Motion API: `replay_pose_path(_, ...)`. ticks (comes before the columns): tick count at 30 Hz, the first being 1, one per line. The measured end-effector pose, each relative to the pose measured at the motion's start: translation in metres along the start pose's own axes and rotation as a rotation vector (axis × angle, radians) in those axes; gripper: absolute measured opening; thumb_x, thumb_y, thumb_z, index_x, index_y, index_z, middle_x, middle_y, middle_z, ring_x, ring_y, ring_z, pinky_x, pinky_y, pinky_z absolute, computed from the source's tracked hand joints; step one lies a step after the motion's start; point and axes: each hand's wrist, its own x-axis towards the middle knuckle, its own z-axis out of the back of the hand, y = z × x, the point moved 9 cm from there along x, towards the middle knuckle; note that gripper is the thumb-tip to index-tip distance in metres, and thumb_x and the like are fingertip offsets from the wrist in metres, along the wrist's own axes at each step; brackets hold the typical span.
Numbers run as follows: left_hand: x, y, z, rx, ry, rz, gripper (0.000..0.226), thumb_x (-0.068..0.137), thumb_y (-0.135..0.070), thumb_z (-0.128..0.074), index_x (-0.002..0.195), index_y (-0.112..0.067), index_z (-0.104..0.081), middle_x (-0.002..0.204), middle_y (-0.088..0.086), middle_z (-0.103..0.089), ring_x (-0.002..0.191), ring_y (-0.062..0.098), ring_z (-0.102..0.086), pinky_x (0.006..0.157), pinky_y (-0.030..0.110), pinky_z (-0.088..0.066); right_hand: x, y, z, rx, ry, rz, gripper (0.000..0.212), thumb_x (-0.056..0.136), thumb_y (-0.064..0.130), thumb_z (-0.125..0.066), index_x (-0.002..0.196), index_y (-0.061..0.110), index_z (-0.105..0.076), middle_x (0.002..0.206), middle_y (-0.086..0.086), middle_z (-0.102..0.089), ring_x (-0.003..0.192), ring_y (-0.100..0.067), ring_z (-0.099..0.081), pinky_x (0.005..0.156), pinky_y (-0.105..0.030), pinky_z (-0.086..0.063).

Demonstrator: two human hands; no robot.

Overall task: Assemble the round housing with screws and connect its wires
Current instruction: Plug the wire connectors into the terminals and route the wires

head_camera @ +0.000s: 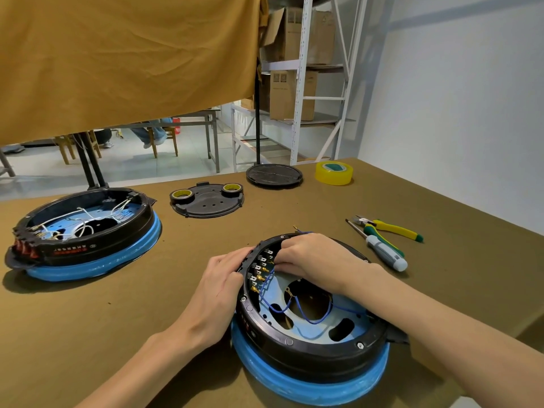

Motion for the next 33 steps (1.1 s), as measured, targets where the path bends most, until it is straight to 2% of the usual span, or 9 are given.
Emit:
replay_pose_path(6,-0.001,0.003,-0.002,-0.036,0.016,0.036,0.045,0.095,-0.044,-0.021,0.131,-0.059,-0.042,0.129,-0.049,-0.044,0.131,-0.017,-0.033,0.098,0.01,-0.03,-0.009,0.0,0.01,0.071,-0.154,-0.065,0.018,0.096,0.038,-0.065,0.109,0.027,-0.071,0.108,0.01,-0.067,0.098,-0.015,-0.064,0.077,-0.033,-0.051)
replay_pose_path(10,-0.001,0.006,-0.003,-0.051,0.028,0.047,0.044,0.094,-0.046,-0.02,0.129,-0.059,-0.043,0.128,-0.048,-0.045,0.131,-0.018,-0.032,0.099,0.012,-0.031,-0.01,0.003,0.013,0.144,-0.168,-0.033,0.012,0.092,0.037,-0.073,0.1,0.03,-0.078,0.099,0.01,-0.065,0.089,-0.01,-0.063,0.069,-0.03,-0.05)
replay_pose_path(16,0.0,-0.001,-0.001,0.059,0.022,-0.038,0.049,0.093,-0.055,-0.012,0.131,-0.069,-0.04,0.135,-0.047,-0.043,0.137,-0.004,-0.033,0.105,0.02,-0.031,-0.003,0.01,0.009,0.055,-0.119,0.085,0.019,0.1,0.037,-0.065,0.102,0.027,-0.081,0.093,0.001,-0.065,0.088,-0.019,-0.055,0.068,-0.036,-0.046)
replay_pose_path(19,0.0,-0.002,0.001,0.082,0.019,-0.05,0.048,0.093,-0.054,-0.012,0.125,-0.082,-0.034,0.132,-0.054,-0.039,0.135,-0.007,-0.033,0.103,0.016,-0.029,-0.003,0.016,0.009,-0.045,-0.124,0.139,0.024,0.105,0.036,-0.057,0.098,0.025,-0.076,0.09,0.002,-0.061,0.084,-0.019,-0.054,0.063,-0.035,-0.045)
replay_pose_path(22,0.001,-0.002,0.0,0.082,0.015,-0.046,0.047,0.093,-0.054,-0.012,0.127,-0.075,-0.036,0.13,-0.057,-0.037,0.135,-0.009,-0.033,0.104,0.017,-0.029,-0.005,0.02,0.011,-0.095,-0.128,0.153,0.028,0.108,0.036,-0.048,0.101,0.025,-0.073,0.093,0.002,-0.06,0.084,-0.018,-0.053,0.062,-0.035,-0.045)
replay_pose_path(26,0.001,0.001,0.0,0.087,0.018,-0.04,0.049,0.093,-0.056,-0.011,0.133,-0.066,-0.036,0.134,-0.052,-0.039,0.136,-0.009,-0.032,0.106,0.02,-0.03,-0.008,0.022,0.012,-0.104,-0.143,0.151,0.027,0.108,0.034,-0.049,0.1,0.024,-0.072,0.093,0.001,-0.06,0.084,-0.018,-0.054,0.059,-0.036,-0.047)
replay_pose_path(28,0.0,0.003,-0.001,0.08,0.013,-0.042,0.052,0.094,-0.055,-0.011,0.138,-0.061,-0.038,0.138,-0.044,-0.042,0.137,-0.006,-0.033,0.108,0.022,-0.032,-0.006,0.018,0.009,-0.061,-0.105,0.105,0.025,0.108,0.036,-0.049,0.108,0.027,-0.072,0.099,0.004,-0.06,0.092,-0.017,-0.055,0.067,-0.038,-0.049)
replay_pose_path(30,-0.001,0.003,-0.002,0.053,0.004,-0.04,0.055,0.094,-0.055,-0.011,0.139,-0.057,-0.042,0.139,-0.041,-0.045,0.137,-0.004,-0.034,0.108,0.022,-0.033,-0.005,0.013,0.01,0.035,-0.111,0.04,0.017,0.102,0.033,-0.06,0.108,0.029,-0.075,0.101,0.008,-0.062,0.095,-0.013,-0.058,0.072,-0.037,-0.05)
replay_pose_path(33,-0.001,0.001,-0.003,0.015,0.006,-0.033,0.051,0.094,-0.054,-0.014,0.132,-0.067,-0.044,0.135,-0.045,-0.047,0.136,-0.006,-0.034,0.106,0.021,-0.033,-0.007,0.007,0.014,0.239,-0.164,-0.046,0.009,0.089,0.03,-0.075,0.098,0.031,-0.077,0.091,0.013,-0.063,0.082,-0.007,-0.058,0.07,-0.029,-0.05)
